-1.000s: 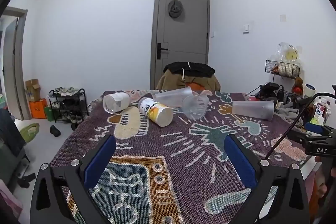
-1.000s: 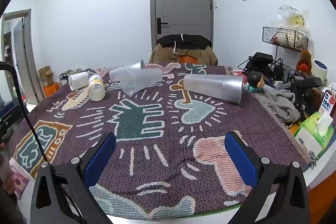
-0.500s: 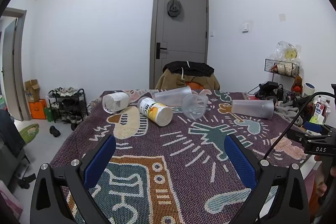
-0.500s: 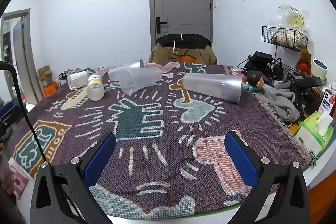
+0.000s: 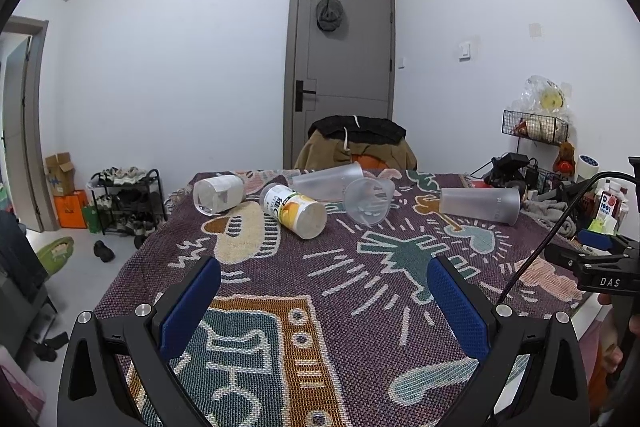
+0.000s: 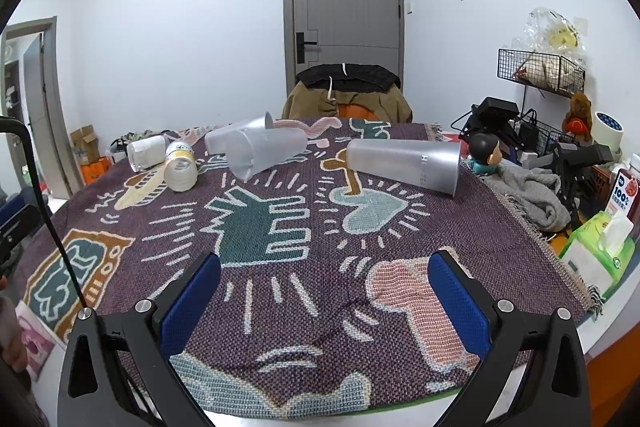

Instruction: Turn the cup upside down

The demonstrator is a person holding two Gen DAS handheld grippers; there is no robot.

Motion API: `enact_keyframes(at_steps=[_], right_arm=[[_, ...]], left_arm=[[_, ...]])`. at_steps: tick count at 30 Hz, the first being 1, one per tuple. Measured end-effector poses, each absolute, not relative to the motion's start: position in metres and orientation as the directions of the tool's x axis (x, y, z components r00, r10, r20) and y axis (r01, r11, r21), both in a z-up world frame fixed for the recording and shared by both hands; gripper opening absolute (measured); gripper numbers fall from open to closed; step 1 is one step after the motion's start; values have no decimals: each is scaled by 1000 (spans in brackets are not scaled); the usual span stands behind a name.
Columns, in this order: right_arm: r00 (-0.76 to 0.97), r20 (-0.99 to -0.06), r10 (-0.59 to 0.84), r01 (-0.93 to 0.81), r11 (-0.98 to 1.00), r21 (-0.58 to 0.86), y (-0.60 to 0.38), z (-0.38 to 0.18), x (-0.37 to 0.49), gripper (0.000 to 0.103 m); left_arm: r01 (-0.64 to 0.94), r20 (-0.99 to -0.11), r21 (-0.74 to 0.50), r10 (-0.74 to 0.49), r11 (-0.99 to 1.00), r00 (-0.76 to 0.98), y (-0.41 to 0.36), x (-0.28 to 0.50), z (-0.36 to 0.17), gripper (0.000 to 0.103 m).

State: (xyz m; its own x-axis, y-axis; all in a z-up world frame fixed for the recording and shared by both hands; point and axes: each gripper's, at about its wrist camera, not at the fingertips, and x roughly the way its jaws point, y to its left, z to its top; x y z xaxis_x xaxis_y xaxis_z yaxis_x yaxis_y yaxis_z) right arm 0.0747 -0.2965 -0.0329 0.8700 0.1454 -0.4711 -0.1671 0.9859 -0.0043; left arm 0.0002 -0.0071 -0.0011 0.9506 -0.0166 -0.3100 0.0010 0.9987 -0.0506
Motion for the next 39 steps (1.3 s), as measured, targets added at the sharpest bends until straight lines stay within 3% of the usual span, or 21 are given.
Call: enact_keyframes(at_steps=[39], right_arm=[[874, -464, 143, -163, 987, -2, -296, -34, 74, 103]], left_arm=[[2, -312, -47, -17, 999, 950, -7, 1, -3, 103]])
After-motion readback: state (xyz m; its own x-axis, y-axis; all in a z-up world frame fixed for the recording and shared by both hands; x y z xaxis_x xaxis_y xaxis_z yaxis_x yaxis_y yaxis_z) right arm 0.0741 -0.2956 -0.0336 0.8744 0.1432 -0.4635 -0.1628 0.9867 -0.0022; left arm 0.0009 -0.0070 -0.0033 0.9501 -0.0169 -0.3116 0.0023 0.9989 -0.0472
